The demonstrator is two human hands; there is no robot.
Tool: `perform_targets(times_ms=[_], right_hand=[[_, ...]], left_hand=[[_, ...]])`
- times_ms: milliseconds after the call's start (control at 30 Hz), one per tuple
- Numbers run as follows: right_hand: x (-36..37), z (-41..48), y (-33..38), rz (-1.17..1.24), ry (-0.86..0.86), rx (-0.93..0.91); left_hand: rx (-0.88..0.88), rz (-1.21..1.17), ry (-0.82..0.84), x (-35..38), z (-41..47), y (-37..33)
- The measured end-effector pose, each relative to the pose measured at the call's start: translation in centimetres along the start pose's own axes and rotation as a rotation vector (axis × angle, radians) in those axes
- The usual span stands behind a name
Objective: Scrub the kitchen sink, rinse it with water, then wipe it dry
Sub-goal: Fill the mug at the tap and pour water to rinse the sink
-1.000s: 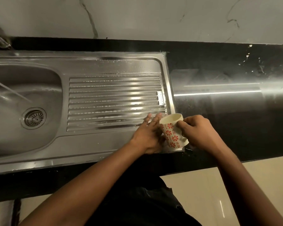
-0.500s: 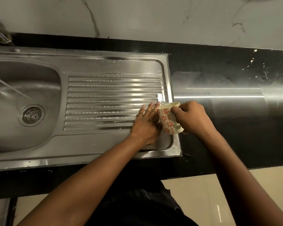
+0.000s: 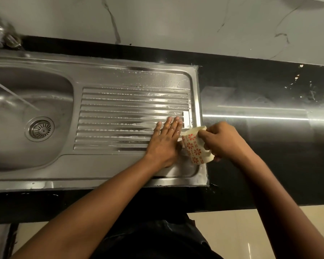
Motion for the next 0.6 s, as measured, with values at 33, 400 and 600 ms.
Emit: perform_targets(times_ms=[33,400,600], right_hand=[[-0.3,0.4,0.7,-0.015,-0.036,-0.024],[1.4,1.9,4.2,-0.125,0.121,-0.103],[1.9,-0.1,2.3,-0.172,0.171,-0.104]], left_hand=[[0.018,-0.010,-0.008,-0.3,0.9,-0.1],[-0.135,-0.045,-0.051,-1.3,-0.7,4.1],[-0.276,-0.081,-0.078,-1.0,-5.6,7.7]])
Point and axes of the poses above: each hand's wrist, its own z-axis towards the middle knuckle, its own x-axis out of the palm, y = z × x, the point moved 7 cm from there along z, towards the middle knuckle, and after that the axes turned 7 degrees about -x, right-handed, at the moved point
